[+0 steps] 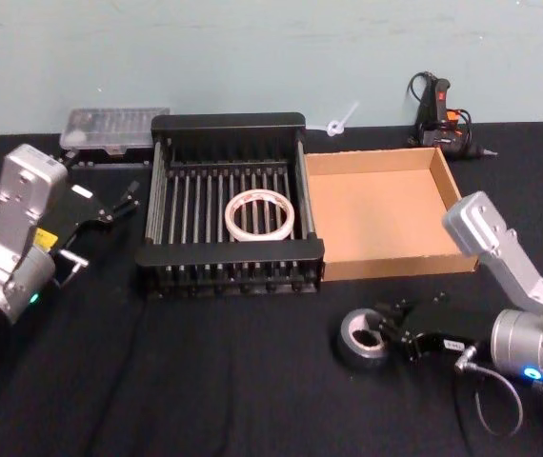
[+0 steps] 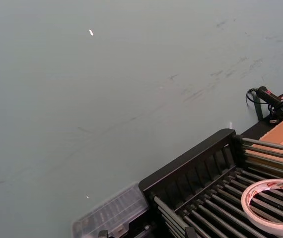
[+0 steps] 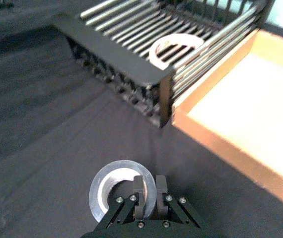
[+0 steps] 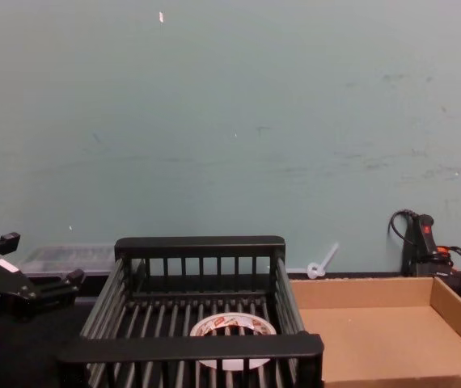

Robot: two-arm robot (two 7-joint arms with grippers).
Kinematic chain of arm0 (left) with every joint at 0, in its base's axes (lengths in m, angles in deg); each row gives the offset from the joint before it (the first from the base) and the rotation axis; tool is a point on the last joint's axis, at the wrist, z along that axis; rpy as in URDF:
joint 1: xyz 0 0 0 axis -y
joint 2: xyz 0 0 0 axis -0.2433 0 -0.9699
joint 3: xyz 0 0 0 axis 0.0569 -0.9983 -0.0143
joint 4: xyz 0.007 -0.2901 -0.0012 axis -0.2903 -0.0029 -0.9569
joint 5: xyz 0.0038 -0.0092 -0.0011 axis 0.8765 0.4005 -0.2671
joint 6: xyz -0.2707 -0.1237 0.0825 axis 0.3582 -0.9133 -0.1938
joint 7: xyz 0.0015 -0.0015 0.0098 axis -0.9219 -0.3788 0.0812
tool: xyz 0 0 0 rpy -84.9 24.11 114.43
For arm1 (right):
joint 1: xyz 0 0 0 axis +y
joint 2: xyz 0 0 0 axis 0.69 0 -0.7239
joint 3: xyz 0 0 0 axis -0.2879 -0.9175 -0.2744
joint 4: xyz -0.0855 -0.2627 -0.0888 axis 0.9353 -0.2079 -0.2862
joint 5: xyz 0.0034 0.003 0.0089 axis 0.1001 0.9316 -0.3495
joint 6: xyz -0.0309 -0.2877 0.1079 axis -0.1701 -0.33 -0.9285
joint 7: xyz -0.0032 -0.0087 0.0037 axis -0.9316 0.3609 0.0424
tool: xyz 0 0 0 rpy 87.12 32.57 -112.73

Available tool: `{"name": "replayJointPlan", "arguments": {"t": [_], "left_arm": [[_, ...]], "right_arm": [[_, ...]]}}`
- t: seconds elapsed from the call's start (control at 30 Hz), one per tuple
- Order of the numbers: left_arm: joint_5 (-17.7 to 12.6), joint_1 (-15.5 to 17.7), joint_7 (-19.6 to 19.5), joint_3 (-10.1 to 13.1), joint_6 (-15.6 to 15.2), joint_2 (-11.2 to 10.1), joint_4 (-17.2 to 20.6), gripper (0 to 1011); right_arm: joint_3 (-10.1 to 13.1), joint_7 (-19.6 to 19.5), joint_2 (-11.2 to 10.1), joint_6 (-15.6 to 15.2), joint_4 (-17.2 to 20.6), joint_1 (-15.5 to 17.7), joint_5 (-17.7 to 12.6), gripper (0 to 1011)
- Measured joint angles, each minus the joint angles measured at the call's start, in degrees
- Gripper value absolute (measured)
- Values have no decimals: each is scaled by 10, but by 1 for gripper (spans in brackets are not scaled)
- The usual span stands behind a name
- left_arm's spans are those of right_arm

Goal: Pick up the white tape and place it into the black box , Pick up the silver tape and place it into the brown box.

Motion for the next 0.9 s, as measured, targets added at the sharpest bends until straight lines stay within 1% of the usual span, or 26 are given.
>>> {"name": "replayJointPlan", "arguments": {"t": [0.27,0.47,0.7,0.8,0.9], "left_arm": [[0,0,0,0,0,0,0,1001],[0,0,0,0,0,0,0,1001],[0,0,0,0,0,0,0,1001],[0,0,0,0,0,0,0,1001],[0,0,0,0,0,0,0,1001]], "right_arm": [[22,-19,5,16,6,-8,-5,157],[35,-35,14,25,-2,-22,-2,157],[42,-53,34,31,-32,-52,20,157],[44,-58,50,30,-59,-73,30,157],[44,-60,61,30,-81,-88,36,157]]}}
